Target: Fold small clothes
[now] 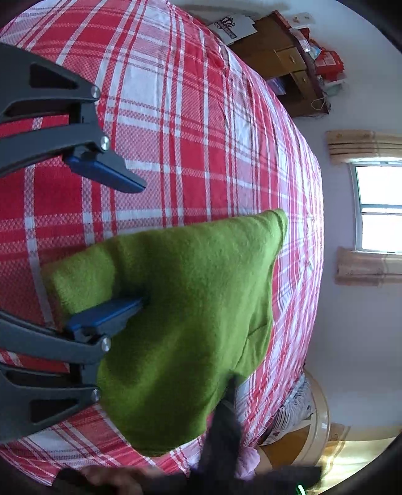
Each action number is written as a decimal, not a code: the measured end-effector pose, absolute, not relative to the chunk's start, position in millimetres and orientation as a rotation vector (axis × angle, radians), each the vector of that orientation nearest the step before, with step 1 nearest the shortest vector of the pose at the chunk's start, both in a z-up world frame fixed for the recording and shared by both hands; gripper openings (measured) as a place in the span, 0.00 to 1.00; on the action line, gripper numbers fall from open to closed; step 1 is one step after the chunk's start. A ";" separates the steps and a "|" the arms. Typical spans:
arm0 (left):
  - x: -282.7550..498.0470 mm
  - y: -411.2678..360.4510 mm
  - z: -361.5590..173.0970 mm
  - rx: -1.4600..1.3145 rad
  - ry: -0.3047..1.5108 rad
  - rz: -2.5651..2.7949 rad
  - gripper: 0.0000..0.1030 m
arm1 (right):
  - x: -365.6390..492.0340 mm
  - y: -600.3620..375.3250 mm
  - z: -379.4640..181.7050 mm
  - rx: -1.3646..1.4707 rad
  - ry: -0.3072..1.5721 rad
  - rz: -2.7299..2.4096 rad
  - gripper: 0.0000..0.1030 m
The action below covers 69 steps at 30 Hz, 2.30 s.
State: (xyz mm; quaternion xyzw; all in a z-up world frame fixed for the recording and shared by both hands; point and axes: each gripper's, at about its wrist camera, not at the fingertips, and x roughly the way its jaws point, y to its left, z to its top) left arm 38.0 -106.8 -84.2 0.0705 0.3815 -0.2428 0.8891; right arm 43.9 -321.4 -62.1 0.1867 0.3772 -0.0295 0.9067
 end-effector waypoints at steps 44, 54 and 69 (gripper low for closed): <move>65.3 -108.3 -44.2 0.236 0.713 -0.451 0.82 | -43.1 -298.5 -73.7 0.209 0.765 -0.021 0.27; 130.1 -128.4 -37.2 0.061 0.795 -0.486 0.99 | 0.8 -354.3 -42.5 0.442 0.615 -0.046 0.76; 135.2 -129.9 -96.8 -0.106 0.942 -0.583 0.98 | 61.1 -362.5 -108.9 0.530 0.749 0.116 0.68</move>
